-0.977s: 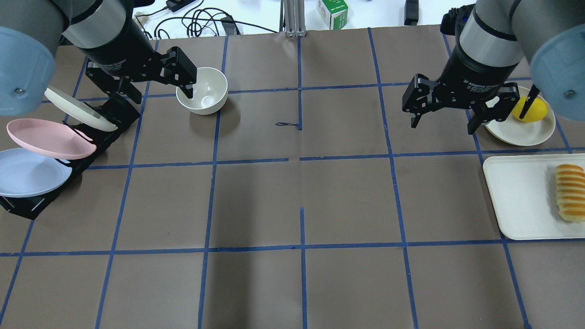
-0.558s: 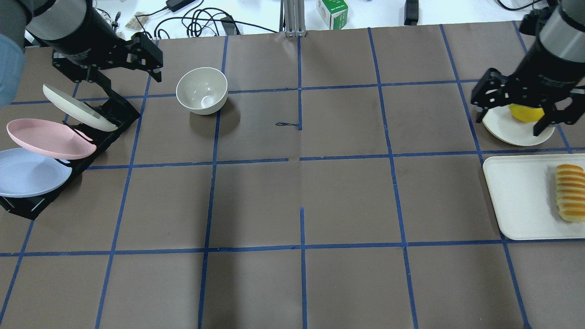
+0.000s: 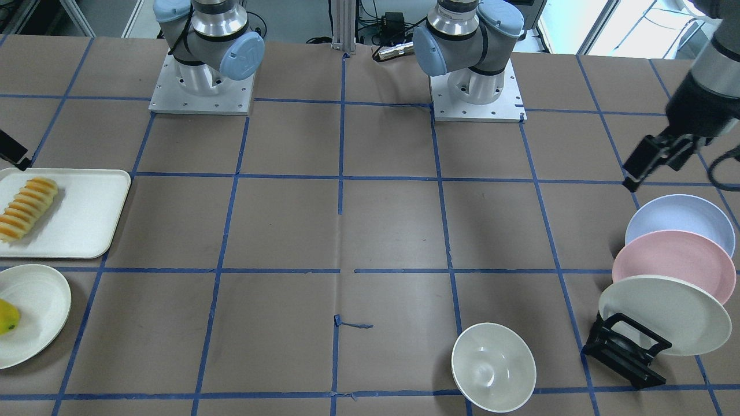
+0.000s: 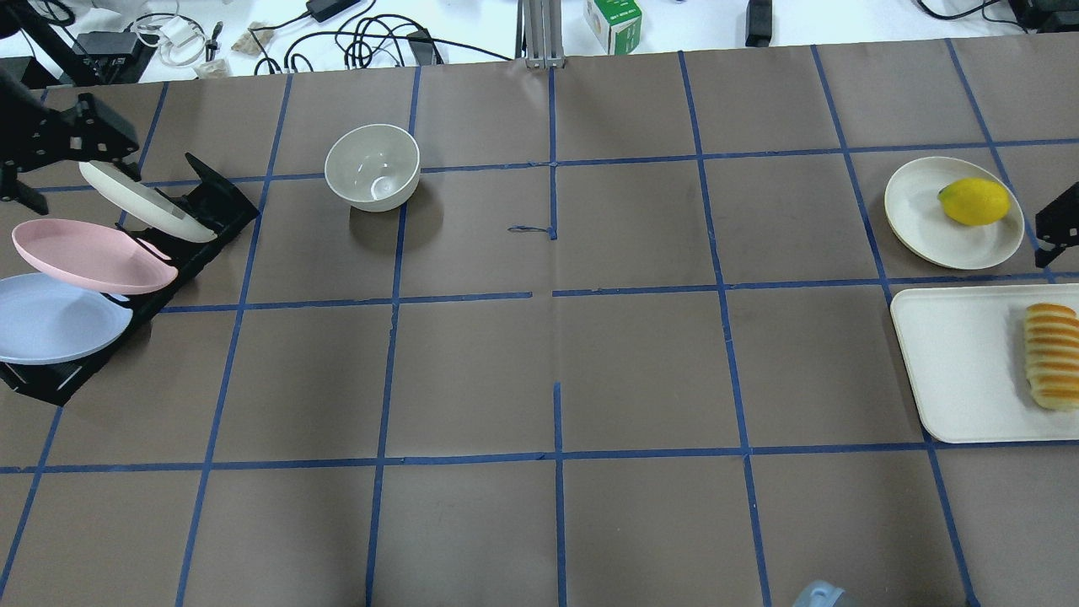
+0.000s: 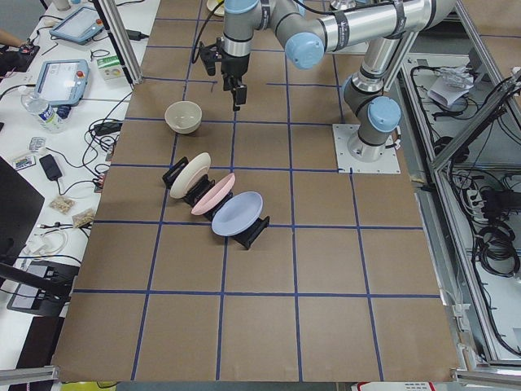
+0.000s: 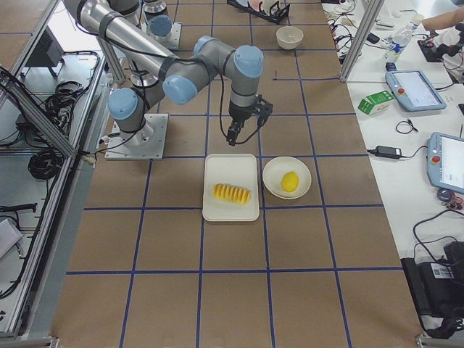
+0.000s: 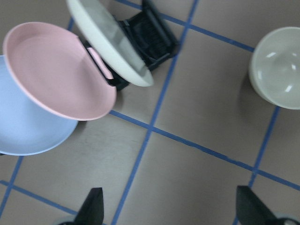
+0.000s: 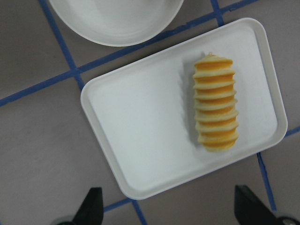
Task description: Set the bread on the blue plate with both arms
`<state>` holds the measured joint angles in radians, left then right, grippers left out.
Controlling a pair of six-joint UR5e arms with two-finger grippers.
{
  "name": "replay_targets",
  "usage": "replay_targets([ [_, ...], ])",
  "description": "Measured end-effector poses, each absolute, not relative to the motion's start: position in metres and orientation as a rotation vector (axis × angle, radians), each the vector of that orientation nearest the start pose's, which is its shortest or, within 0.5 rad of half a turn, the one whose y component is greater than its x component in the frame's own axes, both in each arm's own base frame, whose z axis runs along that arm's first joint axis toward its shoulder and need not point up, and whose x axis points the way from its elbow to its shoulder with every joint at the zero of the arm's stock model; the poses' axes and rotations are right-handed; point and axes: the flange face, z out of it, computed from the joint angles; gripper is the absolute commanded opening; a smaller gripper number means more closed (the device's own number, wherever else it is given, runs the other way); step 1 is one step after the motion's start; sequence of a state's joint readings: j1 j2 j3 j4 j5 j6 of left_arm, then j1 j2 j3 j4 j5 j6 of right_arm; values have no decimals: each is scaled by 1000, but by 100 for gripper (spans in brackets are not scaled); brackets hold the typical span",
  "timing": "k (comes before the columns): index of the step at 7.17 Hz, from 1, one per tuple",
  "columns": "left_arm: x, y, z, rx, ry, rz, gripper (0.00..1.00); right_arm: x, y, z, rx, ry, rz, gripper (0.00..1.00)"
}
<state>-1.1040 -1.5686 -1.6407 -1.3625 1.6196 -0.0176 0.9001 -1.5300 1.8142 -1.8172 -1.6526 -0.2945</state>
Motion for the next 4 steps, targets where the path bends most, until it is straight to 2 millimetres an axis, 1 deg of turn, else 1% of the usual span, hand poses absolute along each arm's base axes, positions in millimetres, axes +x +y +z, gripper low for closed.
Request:
replay_targets([
  [1, 180, -494, 460, -918, 2905, -136, 100, -247, -467, 336, 598, 3130, 126, 100],
  [2, 240, -478, 439, -1060, 2859, -75, 100, -279, -472, 299, 616, 3117, 139, 100],
  [3, 284, -470, 416, -1151, 2831, -23, 100, -296, -475, 275, 634, 3112, 145, 100],
  [4, 317, -470, 392, -1203, 2811, 1, 100, -304, -477, 257, 649, 3103, 161, 100],
])
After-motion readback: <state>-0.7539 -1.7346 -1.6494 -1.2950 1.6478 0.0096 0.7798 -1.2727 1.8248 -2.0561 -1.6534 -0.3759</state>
